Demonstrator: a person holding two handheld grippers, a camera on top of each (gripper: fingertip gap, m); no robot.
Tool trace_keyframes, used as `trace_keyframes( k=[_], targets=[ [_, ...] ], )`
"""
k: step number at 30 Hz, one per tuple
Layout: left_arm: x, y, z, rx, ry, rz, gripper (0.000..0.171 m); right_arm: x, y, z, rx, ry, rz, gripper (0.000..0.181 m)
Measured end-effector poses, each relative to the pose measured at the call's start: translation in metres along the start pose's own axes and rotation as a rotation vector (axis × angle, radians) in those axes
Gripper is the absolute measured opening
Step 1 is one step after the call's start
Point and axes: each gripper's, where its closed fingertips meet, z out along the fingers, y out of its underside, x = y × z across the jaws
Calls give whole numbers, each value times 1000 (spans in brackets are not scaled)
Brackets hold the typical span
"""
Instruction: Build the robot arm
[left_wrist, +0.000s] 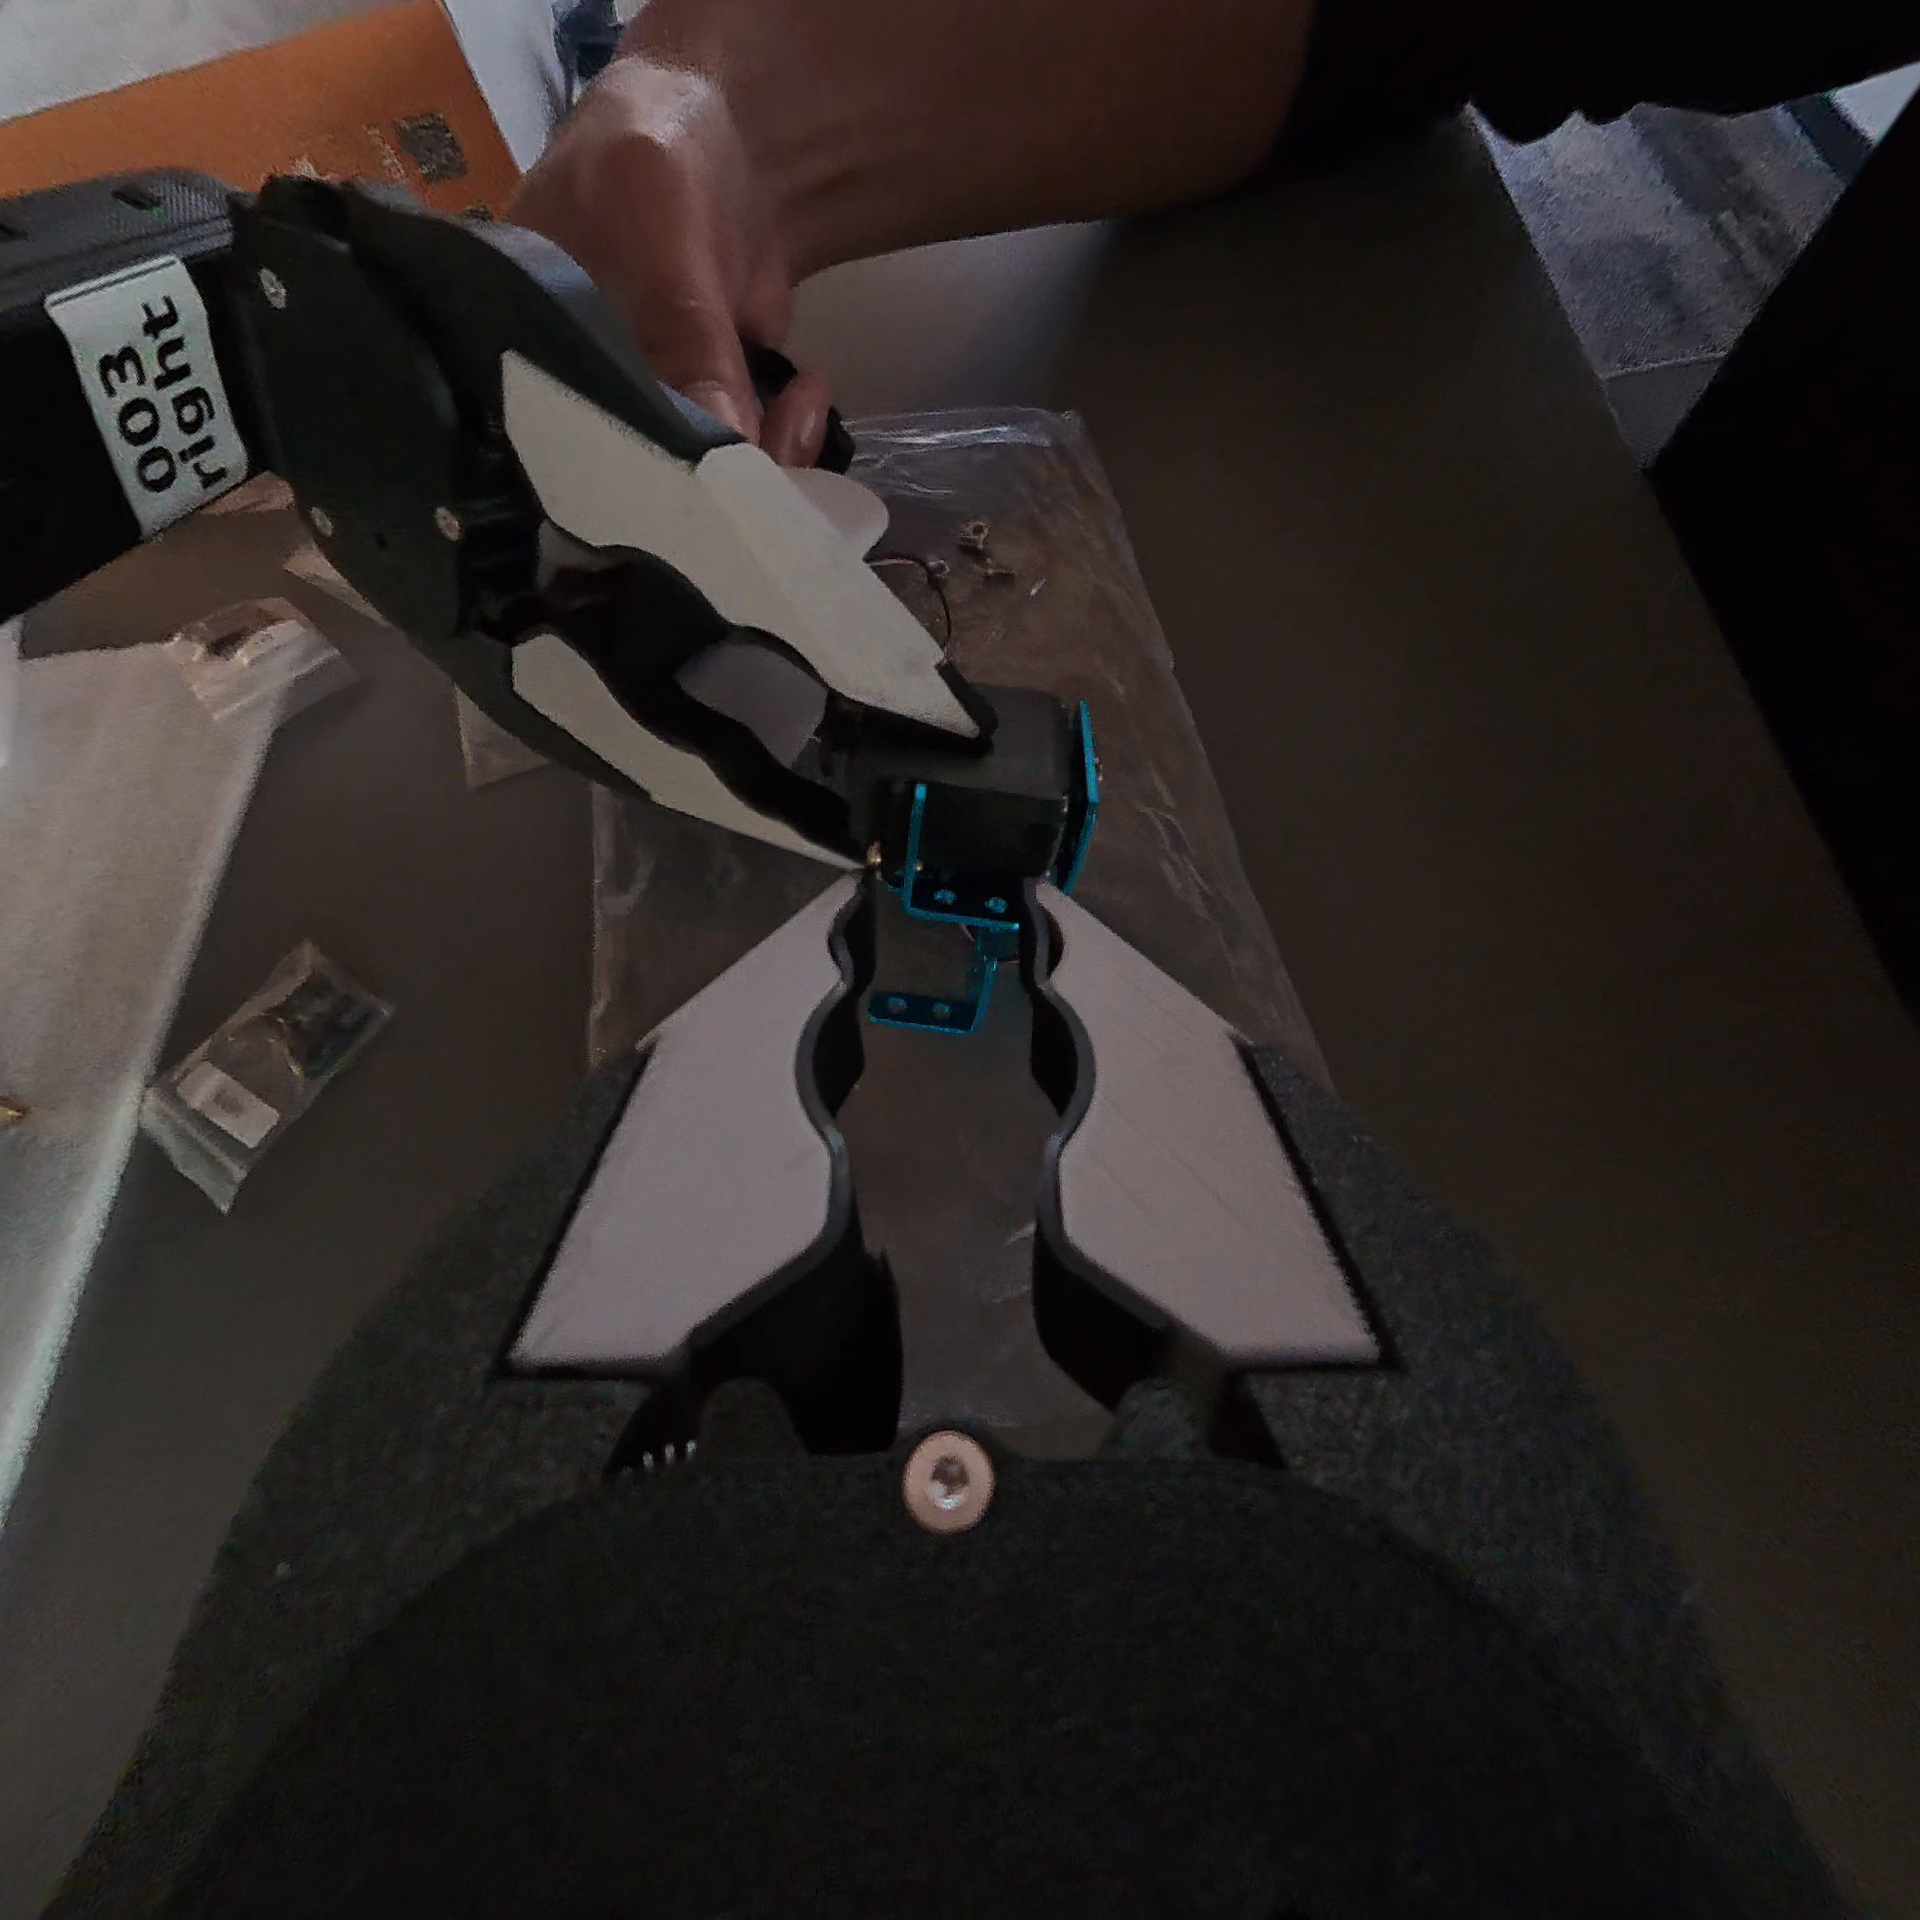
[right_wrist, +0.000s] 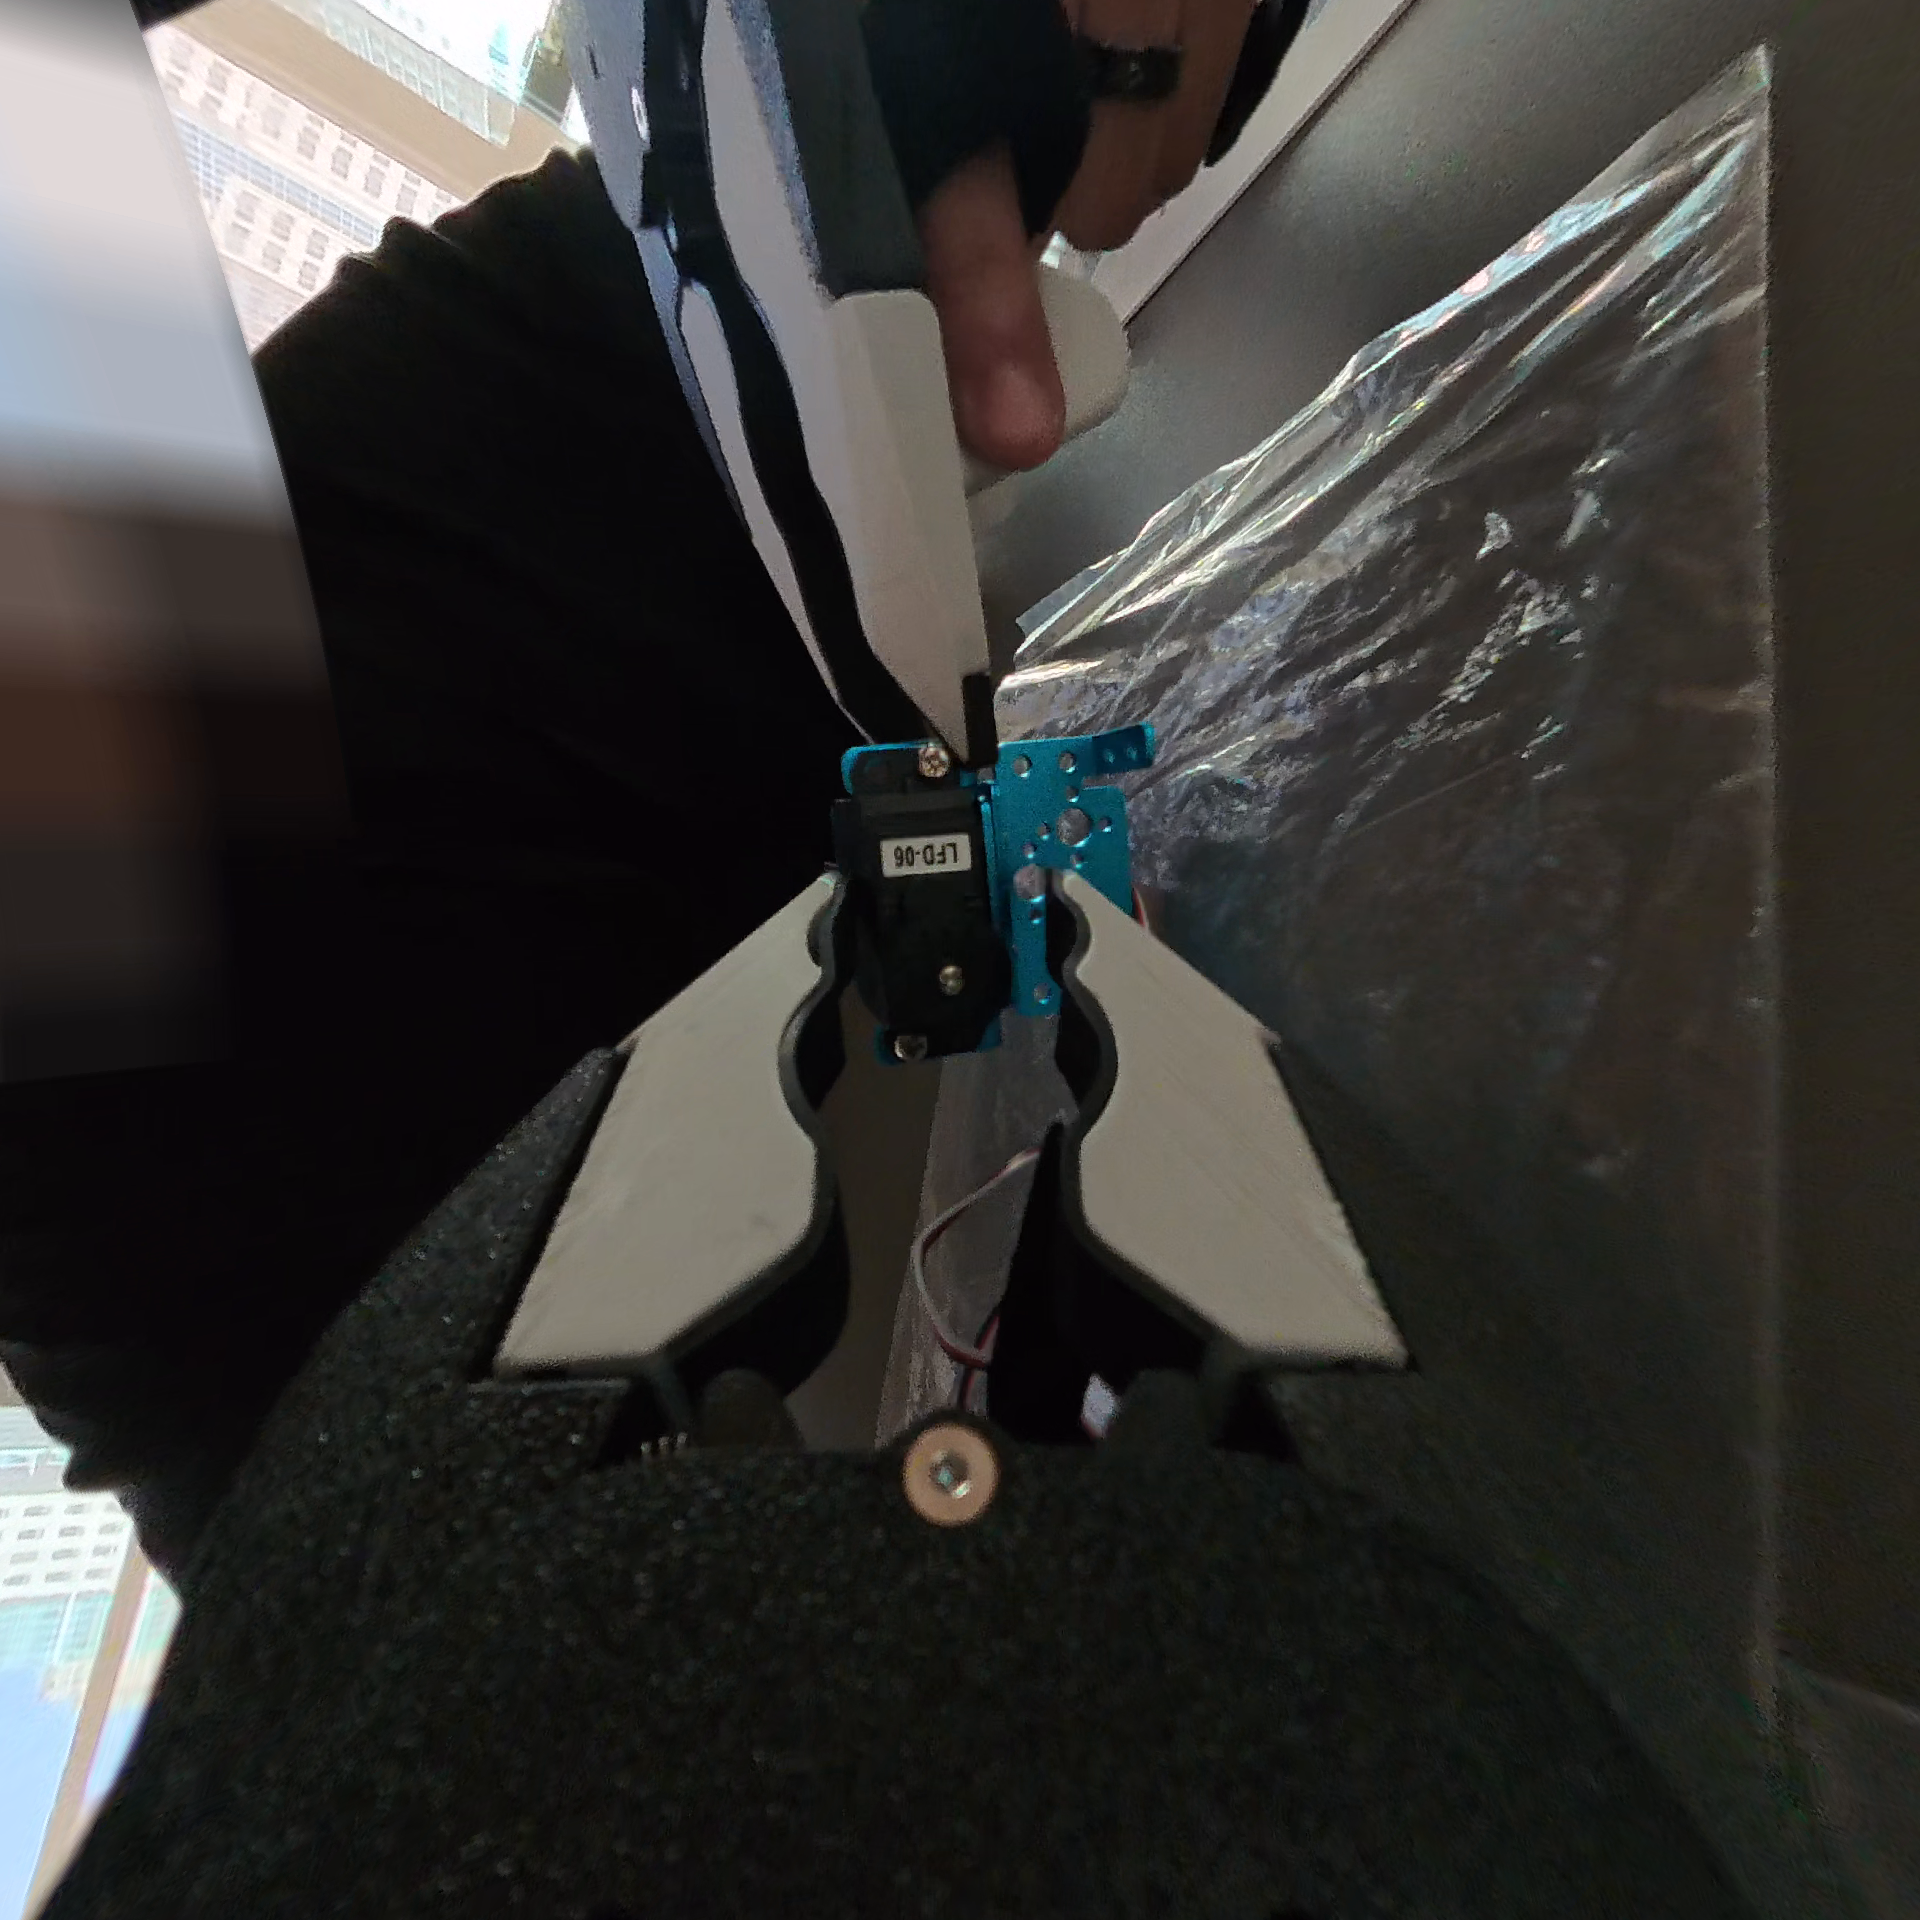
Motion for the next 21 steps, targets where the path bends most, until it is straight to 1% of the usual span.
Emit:
trace_keyframes(
  k=[3, 5, 7, 9, 10, 11, 13, 14, 15, 16, 17, 18, 20, 21],
  targets=[
    [-2, -3, 3, -1, 11, -11, 26, 3, 1, -7, -12, 42, -55, 41],
    [-1, -3, 3, -5, 20, -17, 26, 3, 0, -14, -4, 82, -79, 40],
    [1, -4, 4, 10, 29, -31, 26, 5, -3, -25, 26, 162, -117, 39],
    [1, -7, 7, 33, 34, -51, 27, 1, -9, -35, 74, 285, -155, 40],
    [-1, -10, 8, 44, 24, -62, 27, -5, -12, -39, 101, 359, -188, 45],
    [-4, -12, 9, 53, 6, -73, 25, -14, -14, -39, 117, 443, -243, 49],
    [-10, -14, 11, 50, -17, -78, 15, -32, -7, -29, 92, 605, -375, 52],
    [-10, -16, 12, 47, -14, -81, 12, -32, -3, -25, 78, 717, -421, 56],
    [-11, -17, 13, 49, -9, -86, 10, -26, 1, -27, 82, 867, -441, 60],
    [-12, -20, 16, 51, -7, -96, 7, -20, 6, -27, 77, 988, -442, 61],
    [-12, -23, 19, 53, -3, -109, 5, -19, 11, -22, 78, 1042, -441, 60],
    [-11, -26, 22, 51, 5, -121, 4, -20, 13, -16, 110, 1079, -429, 57],
    [-8, -30, 27, 38, 16, -130, 4, -17, 18, -17, 138, 1192, -362, 58],
    [-7, -32, 29, 29, 11, -123, 3, -18, 20, -20, 162, 1243, -342, 50]
  ],
)
